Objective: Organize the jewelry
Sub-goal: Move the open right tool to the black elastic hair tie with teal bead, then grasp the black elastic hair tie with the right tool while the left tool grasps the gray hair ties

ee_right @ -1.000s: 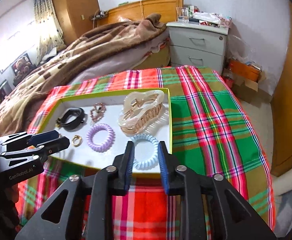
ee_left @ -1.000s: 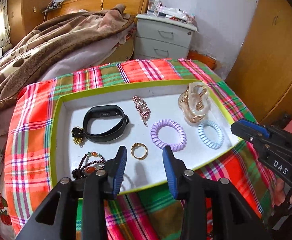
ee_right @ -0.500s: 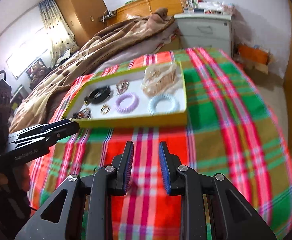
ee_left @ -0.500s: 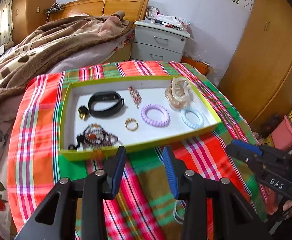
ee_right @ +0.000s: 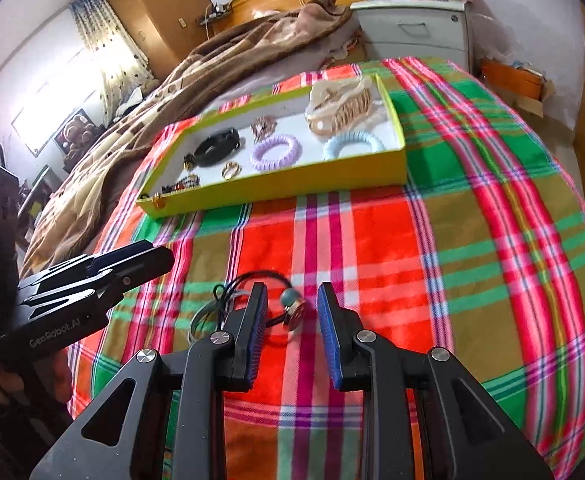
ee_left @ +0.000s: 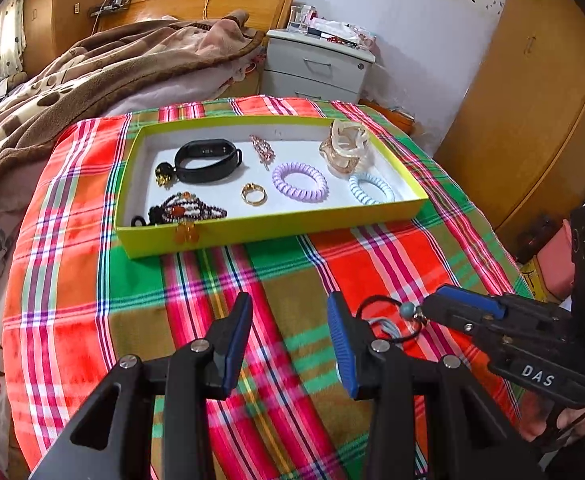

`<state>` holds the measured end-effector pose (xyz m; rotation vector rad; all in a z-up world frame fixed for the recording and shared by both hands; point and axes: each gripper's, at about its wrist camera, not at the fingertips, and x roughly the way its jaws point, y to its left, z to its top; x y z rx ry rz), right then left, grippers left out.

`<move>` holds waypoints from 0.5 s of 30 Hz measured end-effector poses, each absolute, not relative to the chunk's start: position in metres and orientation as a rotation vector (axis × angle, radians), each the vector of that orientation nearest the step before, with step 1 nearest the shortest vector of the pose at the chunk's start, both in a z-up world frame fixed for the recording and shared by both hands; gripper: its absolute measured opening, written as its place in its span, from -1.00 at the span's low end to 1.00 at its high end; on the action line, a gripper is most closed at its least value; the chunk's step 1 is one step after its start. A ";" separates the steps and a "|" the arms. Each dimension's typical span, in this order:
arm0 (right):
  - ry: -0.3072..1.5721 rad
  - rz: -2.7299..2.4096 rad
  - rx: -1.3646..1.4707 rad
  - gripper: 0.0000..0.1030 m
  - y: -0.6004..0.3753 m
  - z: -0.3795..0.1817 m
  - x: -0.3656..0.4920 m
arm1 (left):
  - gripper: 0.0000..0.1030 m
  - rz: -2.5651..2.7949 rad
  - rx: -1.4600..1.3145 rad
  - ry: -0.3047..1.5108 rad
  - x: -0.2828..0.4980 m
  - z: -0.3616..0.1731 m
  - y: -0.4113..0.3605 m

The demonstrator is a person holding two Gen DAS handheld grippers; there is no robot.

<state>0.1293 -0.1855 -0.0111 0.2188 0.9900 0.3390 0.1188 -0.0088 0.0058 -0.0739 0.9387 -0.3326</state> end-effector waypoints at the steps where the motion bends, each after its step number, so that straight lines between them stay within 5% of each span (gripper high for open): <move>1: 0.996 0.338 0.219 -0.48 -0.184 -0.013 0.129 | -0.22 -0.331 -0.075 0.942 0.117 0.005 -0.009; 15: 1.016 0.292 0.185 -0.55 -0.172 -0.020 0.125 | -0.22 -0.334 -0.091 0.953 0.107 0.000 -0.001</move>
